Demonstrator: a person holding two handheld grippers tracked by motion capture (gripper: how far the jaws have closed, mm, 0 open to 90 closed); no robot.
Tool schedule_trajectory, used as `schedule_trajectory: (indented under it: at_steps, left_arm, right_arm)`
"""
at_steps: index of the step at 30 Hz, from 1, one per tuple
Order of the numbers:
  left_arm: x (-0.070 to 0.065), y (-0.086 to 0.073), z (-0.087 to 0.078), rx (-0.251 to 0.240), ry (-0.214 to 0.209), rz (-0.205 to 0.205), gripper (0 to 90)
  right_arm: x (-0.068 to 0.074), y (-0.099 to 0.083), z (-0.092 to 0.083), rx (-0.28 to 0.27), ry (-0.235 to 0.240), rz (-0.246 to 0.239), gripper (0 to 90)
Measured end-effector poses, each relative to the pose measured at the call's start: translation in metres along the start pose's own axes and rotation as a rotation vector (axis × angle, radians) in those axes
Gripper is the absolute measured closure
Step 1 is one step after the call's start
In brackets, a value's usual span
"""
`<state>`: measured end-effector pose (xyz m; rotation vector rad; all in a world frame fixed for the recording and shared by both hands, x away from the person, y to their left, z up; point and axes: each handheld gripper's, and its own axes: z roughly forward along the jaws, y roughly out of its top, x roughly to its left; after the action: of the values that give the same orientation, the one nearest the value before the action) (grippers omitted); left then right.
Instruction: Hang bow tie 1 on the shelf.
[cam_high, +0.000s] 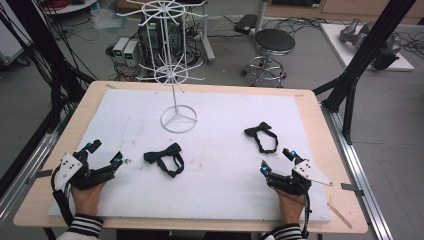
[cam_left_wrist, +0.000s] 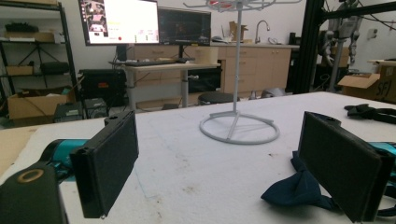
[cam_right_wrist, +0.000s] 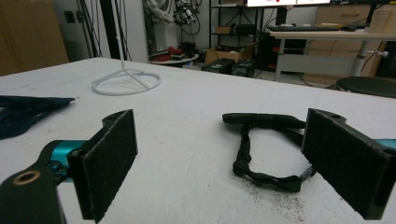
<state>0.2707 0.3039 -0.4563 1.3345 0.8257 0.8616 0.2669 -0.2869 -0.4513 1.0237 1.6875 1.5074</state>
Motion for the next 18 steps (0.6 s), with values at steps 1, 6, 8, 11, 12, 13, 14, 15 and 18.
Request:
schedule_trajectory:
  at_steps: [1, 6, 8, 11, 12, 13, 14, 15, 18]
  left_arm:
    - [0.0001, 0.0000, 0.0003, 0.002, 0.001, 0.000, 12.9]
    - [-0.0005, -0.0001, -0.0008, -0.004, 0.008, 0.006, 12.8]
    - [-0.0006, -0.0001, -0.0011, -0.005, 0.012, 0.004, 12.9]
    - [-0.0010, -0.0002, -0.0010, -0.007, 0.013, 0.008, 12.8]
    - [-0.0009, -0.0001, -0.0009, -0.005, 0.014, 0.009, 12.9]
    - [-0.0009, -0.0001, -0.0009, -0.005, 0.014, 0.009, 12.9]
    - [-0.0007, 0.0000, -0.0008, -0.002, 0.011, 0.009, 12.9]
    - [-0.0007, 0.0000, -0.0005, -0.002, 0.009, 0.006, 12.9]
    - [-0.0008, 0.0000, -0.0004, -0.001, 0.008, 0.006, 12.8]
  right_arm:
    - [0.0002, -0.0001, -0.0001, 0.001, 0.000, 0.003, 9.9]
    - [-0.0010, -0.0001, 0.0002, -0.004, 0.003, 0.001, 9.9]
    - [-0.0005, 0.0000, 0.0001, -0.002, 0.002, 0.004, 9.9]
    - [-0.0002, -0.0001, 0.0000, -0.001, 0.001, -0.001, 9.9]
    - [-0.0003, -0.0001, 0.0000, -0.001, 0.001, 0.000, 9.9]
    - [-0.0005, 0.0000, 0.0001, -0.001, 0.001, 0.003, 10.0]
    - [-0.0009, -0.0001, 0.0002, -0.004, 0.002, 0.001, 9.9]
    - [-0.0009, -0.0001, 0.0002, -0.004, 0.002, 0.001, 9.9]
    - [0.0000, -0.0001, 0.0002, -0.001, -0.002, 0.000, 10.0]
